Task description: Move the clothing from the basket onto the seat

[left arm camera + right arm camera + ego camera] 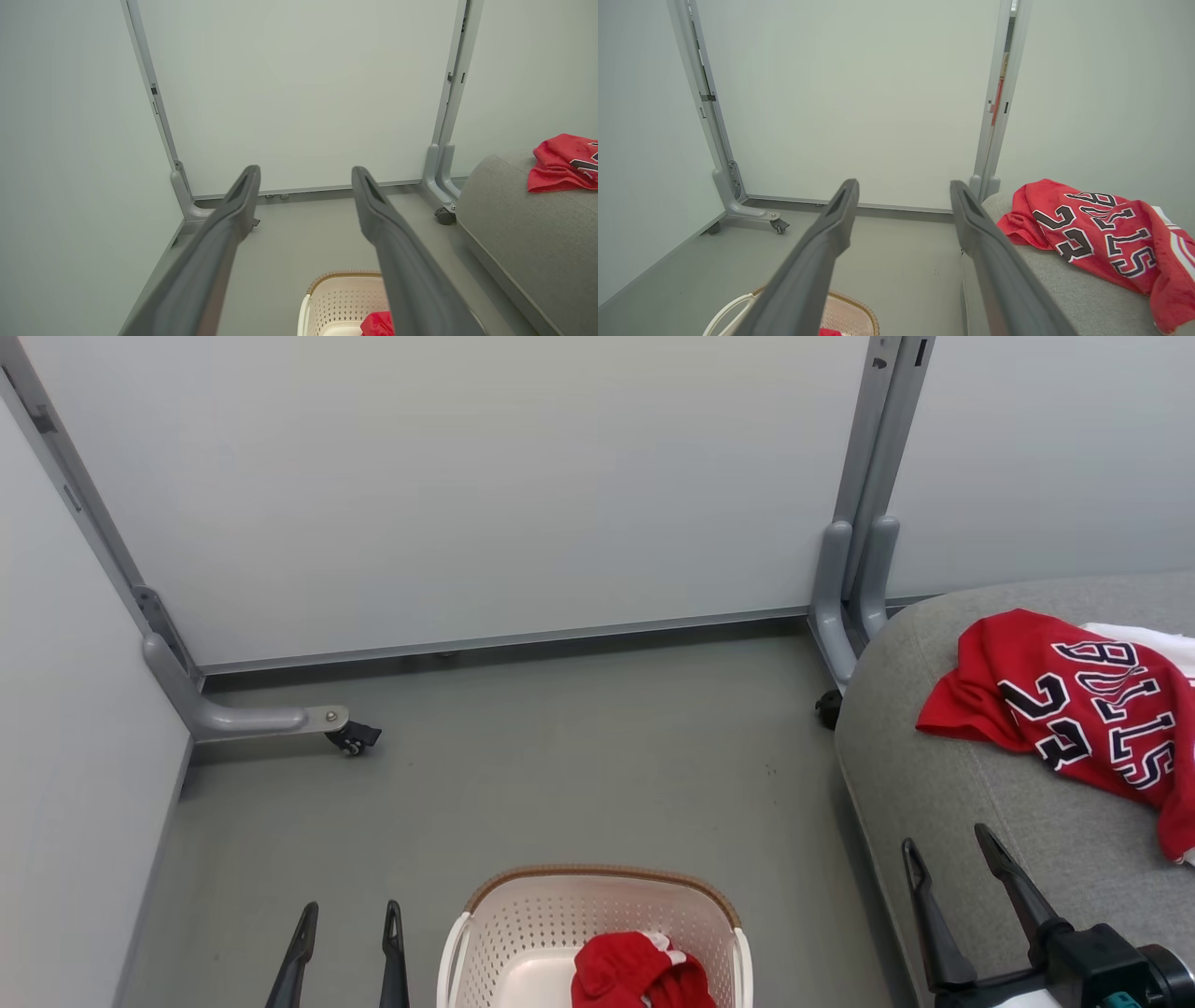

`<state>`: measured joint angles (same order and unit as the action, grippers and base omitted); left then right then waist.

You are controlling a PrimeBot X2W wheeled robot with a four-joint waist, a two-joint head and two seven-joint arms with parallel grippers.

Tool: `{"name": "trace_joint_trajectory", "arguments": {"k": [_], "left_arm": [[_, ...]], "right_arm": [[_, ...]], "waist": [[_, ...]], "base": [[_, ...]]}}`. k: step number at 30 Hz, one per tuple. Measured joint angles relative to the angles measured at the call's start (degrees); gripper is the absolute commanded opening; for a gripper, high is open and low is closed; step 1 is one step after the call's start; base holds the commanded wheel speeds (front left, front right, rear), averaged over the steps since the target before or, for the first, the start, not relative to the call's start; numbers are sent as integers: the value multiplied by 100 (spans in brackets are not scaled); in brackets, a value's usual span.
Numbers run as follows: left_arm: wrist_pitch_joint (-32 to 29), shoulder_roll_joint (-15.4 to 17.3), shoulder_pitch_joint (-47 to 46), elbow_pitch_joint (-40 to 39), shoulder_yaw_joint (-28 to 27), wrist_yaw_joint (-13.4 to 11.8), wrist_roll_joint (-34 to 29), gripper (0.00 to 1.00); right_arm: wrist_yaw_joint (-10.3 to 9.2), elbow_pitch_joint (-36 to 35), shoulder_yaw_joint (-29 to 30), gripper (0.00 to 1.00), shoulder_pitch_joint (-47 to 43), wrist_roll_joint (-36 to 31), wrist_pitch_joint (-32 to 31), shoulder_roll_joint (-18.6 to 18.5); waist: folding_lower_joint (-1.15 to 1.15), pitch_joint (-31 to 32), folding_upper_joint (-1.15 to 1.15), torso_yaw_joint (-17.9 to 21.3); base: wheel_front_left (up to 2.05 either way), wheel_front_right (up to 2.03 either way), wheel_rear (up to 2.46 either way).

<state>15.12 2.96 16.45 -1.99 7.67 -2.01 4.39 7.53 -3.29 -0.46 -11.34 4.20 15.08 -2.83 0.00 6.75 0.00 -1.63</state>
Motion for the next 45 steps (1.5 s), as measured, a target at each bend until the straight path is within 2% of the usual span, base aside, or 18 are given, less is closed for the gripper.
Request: {"name": "trace_joint_trajectory", "arguments": {"k": [20,36,40,45], "left_arm": [[0,-5,59,137,134,-29,78,100],[0,-7,25,494,159,-24,138,100],[1,-8,-174,780,257,134,207,100],[0,-8,-664,1305,520,505,-32,100]], "right_arm": [[0,22,-63,100,-175,-91,0,1],[0,88,-42,100,-177,-130,0,1],[0,87,104,100,-113,23,0,1],[0,-3,120,100,110,-63,0,2]], "waist": [[0,145,0,-32],[0,-63,0,-28],[0,-236,0,-28],[0,-596,0,-16]], "base": [[0,0,0],[0,0,0],[0,0,0],[0,0,0]]}}
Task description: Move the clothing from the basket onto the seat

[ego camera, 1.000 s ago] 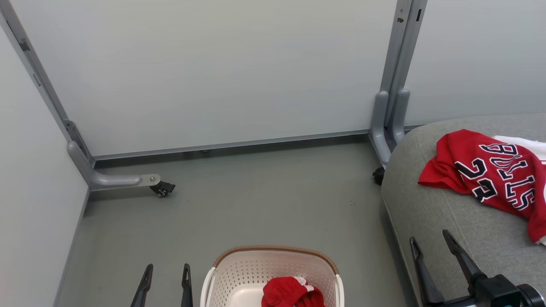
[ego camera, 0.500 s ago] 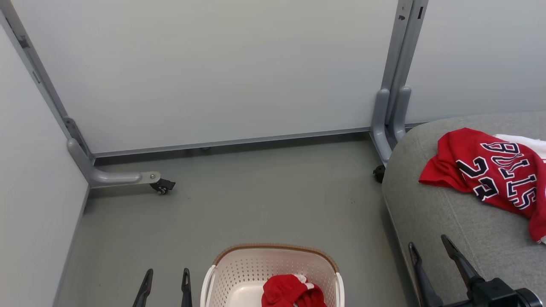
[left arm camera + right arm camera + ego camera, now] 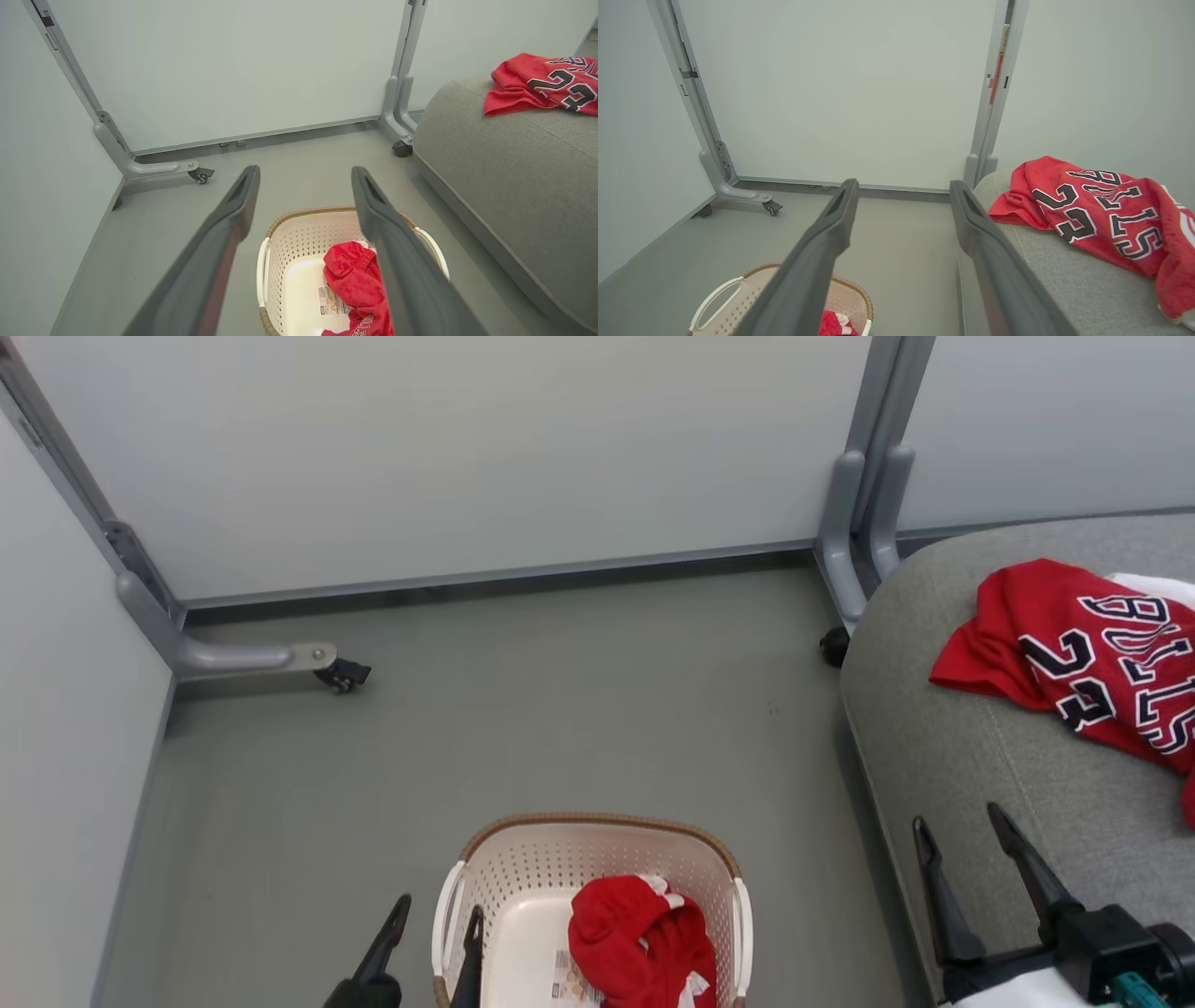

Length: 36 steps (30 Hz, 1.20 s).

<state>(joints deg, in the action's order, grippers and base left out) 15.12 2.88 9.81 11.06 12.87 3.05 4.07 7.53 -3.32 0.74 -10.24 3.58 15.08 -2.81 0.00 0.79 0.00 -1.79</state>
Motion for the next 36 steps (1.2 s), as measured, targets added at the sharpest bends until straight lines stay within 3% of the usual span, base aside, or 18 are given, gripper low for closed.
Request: {"name": "trace_joint_trajectory", "arguments": {"k": [4,6,14,19,27,36], "left_arm": [[3,-1,-782,433,185,158,-7,100],[1,-2,-1181,900,356,253,291,100],[1,-12,-3020,2531,1473,408,572,100],[0,38,-4070,3159,2134,426,51,100],[1,401,-5558,3886,3443,433,-840,100],[1,721,-6627,4367,5160,434,-1198,100]], "right_arm": [[0,-148,11,100,468,-125,0,-13],[0,-202,63,100,671,-165,0,-55],[0,-371,133,100,1389,-233,0,-191],[0,-494,160,100,1734,-267,0,-205],[0,-646,124,100,2255,-302,0,-188],[0,-753,32,100,2696,-316,1,-120]], "waist": [[0,-401,0,12],[0,-681,0,19],[0,-1835,0,66],[0,-2522,0,107],[0,-3626,0,205],[1,-4713,0,393]], "base": [[0,0,0],[0,0,0],[0,0,0],[0,0,0],[0,0,0],[0,0,0]]}}
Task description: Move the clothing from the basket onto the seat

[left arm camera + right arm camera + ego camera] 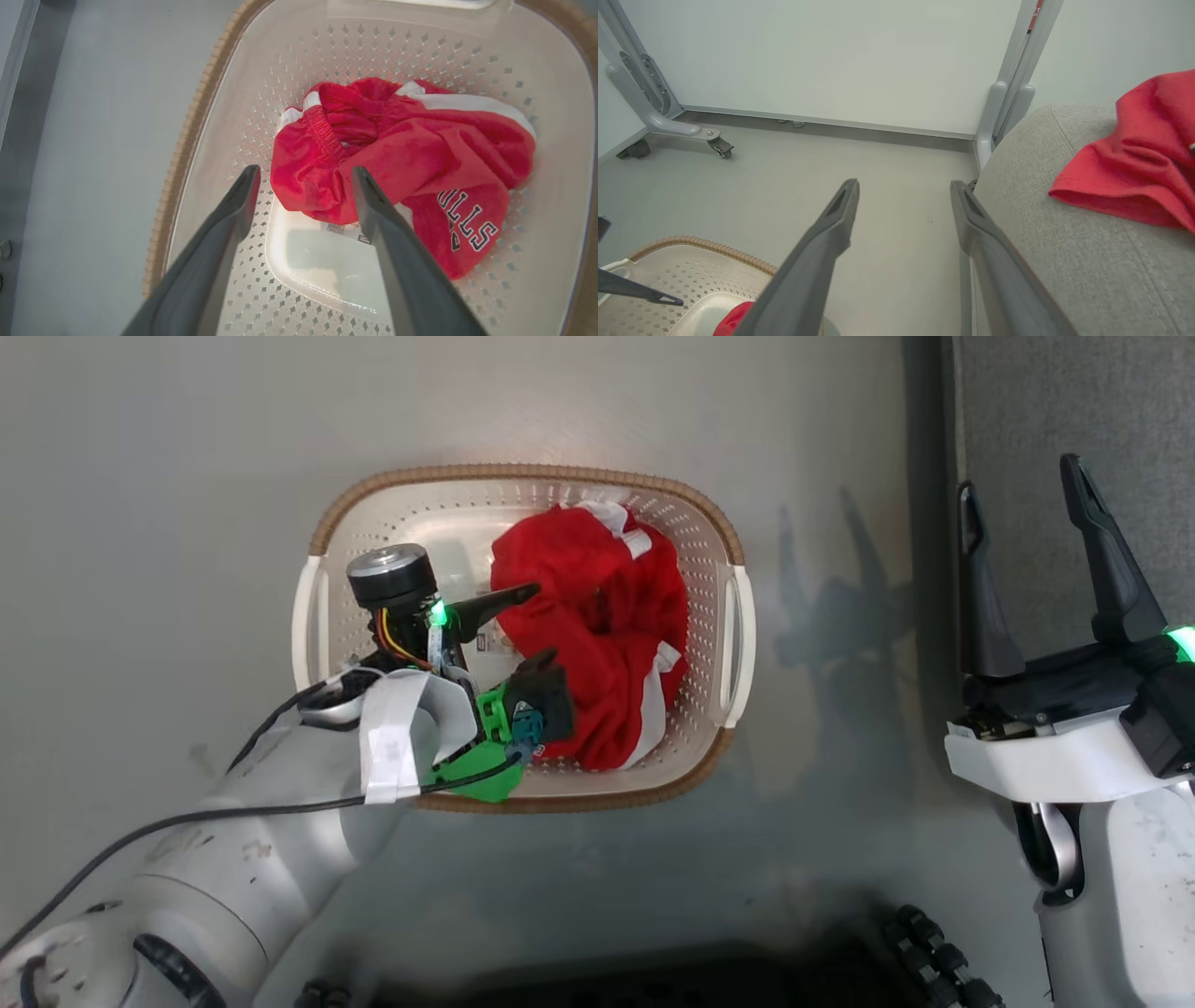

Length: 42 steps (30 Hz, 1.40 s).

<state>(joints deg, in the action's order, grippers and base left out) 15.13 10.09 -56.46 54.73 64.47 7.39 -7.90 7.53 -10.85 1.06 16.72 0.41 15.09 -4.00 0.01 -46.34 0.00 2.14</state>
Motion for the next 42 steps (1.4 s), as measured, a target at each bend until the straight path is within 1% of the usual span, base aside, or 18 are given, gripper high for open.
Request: {"name": "trace_joint_trajectory", "arguments": {"k": [2,4,6,8,10,14,19,26,30,35,36,37,38,42], "left_arm": [[0,51,-214,81,409,0,-45,100],[0,81,-435,186,653,0,-120,100],[0,90,-564,214,769,0,-200,100],[0,60,-666,243,846,0,-415,100],[0,0,-742,322,877,0,-564,100],[-1,-153,-767,651,898,0,-1113,100],[0,-404,-888,1195,900,0,-1491,100],[0,-537,-1378,1573,898,0,-1506,100],[-3,-544,-1391,1744,899,0,-1496,100],[-153,-560,-1361,1857,900,0,-1471,100],[-243,-565,-1324,1873,898,0,-1365,90],[-313,-567,-1307,1884,899,0,-1323,25],[-349,-567,-1302,1892,900,0,-1323,0],[-470,-567,-1298,1900,899,0,-1257,0]], "right_arm": [[0,-11,-49,100,65,0,-1,14],[0,-22,-130,100,115,1,-1,38],[0,-37,-202,100,158,18,-1,52],[0,-49,-230,100,161,56,-1,66],[0,-52,-249,100,177,64,-1,66],[0,-35,-404,100,213,110,-1,82],[0,-63,-486,100,244,116,-1,88],[0,-149,-450,100,276,124,-1,92],[0,-162,-467,100,277,125,-1,94],[0,-190,-479,100,270,153,-1,96],[0,-196,-479,100,266,159,-1,97],[0,-202,-476,100,263,164,-1,97],[0,-207,-474,100,261,166,-1,97],[0,-215,-477,100,261,176,-1,100]], "waist": [[0,-214,0,59],[0,-393,0,120],[0,-552,0,187],[0,-710,0,266],[0,-847,0,330],[0,-1102,0,444],[0,-1371,0,524],[0,-1693,0,552],[0,-1790,0,554],[-1,-1801,0,616],[0,-1799,0,628],[-1,-1795,0,637],[-1,-1793,0,643],[-1,-1787,0,651]], "base": [[0,0,0],[0,0,0],[0,0,0],[0,0,0],[0,0,0],[0,0,0],[0,0,0],[0,0,0],[0,0,0],[0,0,0],[0,0,0],[0,0,0],[0,0,0],[0,0,0]]}}
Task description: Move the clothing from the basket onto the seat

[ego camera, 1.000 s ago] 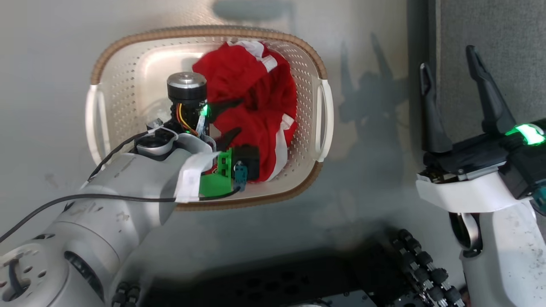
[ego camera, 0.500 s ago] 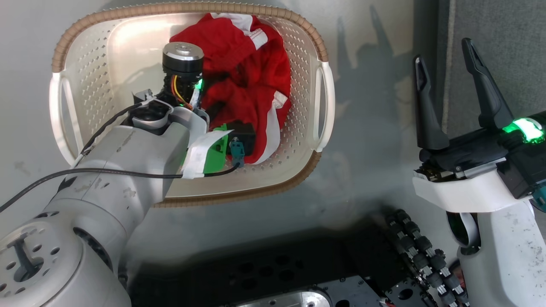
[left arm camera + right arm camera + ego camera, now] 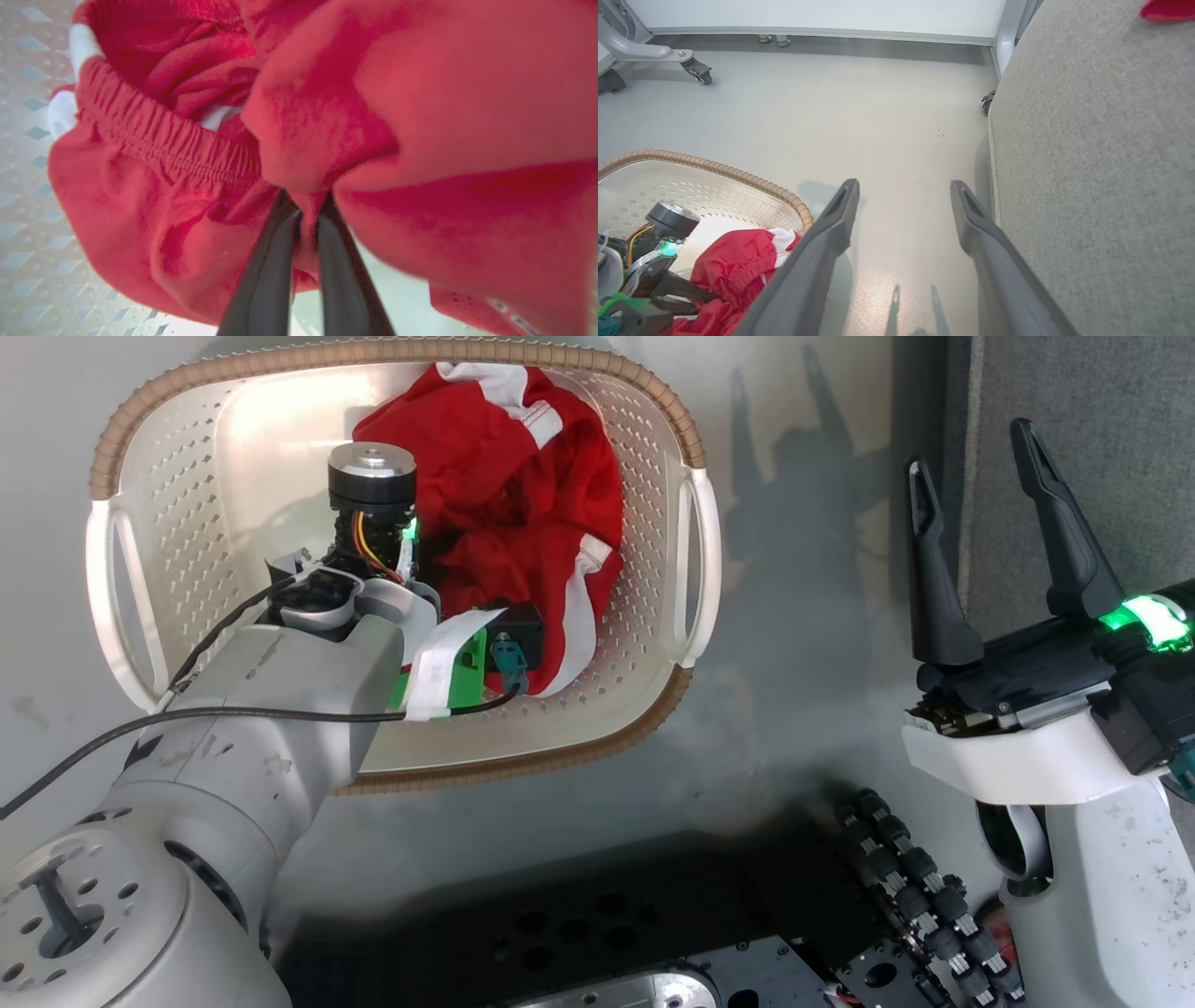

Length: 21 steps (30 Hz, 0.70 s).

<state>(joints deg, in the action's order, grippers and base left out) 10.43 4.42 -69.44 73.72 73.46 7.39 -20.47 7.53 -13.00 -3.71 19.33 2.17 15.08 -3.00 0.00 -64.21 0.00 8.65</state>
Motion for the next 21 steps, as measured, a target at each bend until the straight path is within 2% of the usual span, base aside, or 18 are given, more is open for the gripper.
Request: {"name": "trace_joint_trajectory", "arguments": {"k": [9,16,21], "left_arm": [[-225,9,13,9,-68,0,638,0],[122,-93,489,-41,-684,-221,1443,0],[370,-134,1045,-268,-1306,-233,2277,0]], "right_arm": [[0,43,-27,100,145,29,0,10],[0,201,-1,100,132,38,0,15],[0,353,1,100,-29,77,0,19]], "waist": [[0,108,0,-61],[0,589,0,-137],[0,1086,0,-182]], "base": [[0,0,0],[0,0,0],[0,0,0]]}}
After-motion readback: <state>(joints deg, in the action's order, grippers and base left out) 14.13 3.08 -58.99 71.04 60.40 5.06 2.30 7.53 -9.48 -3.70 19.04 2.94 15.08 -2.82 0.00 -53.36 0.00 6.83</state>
